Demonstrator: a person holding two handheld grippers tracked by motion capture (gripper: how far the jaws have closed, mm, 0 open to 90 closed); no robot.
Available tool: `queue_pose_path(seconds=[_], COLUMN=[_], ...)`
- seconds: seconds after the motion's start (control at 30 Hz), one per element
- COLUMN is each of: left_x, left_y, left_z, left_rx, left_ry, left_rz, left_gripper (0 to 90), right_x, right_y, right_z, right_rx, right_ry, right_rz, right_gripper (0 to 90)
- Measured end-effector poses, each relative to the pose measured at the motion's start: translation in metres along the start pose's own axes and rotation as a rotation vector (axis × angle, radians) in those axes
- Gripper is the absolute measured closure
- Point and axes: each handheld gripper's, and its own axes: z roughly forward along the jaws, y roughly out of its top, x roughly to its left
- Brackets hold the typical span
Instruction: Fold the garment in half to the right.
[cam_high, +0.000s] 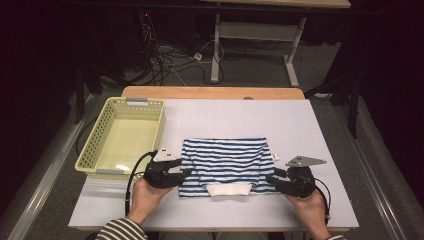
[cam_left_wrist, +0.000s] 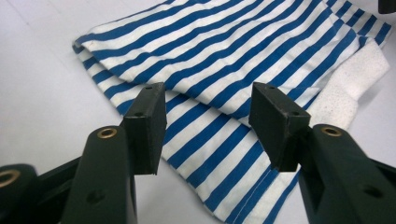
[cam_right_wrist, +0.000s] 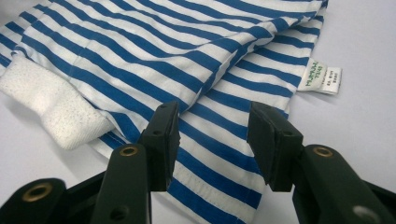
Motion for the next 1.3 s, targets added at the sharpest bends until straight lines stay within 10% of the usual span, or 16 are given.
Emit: queue_pose_path(seconds=[0.63,1.3], left_x=[-0.001,0.039], left_y=[0.036,0.068], left_z=[0.019,0.053], left_rx=[0.04,0.094], left_ry=[0.012,0.092], left_rz=[0.038,-0.091], left_gripper=[40.4,35.7], right_x=[0.001,0.001], right_y=[0.0,0.0], right_z=[0.002,0.002], right_rx=[-0.003,-0.003], right_ry=[0.006,0.01], right_rz=[-0.006,-0.008], right_gripper=[53.6,53.0])
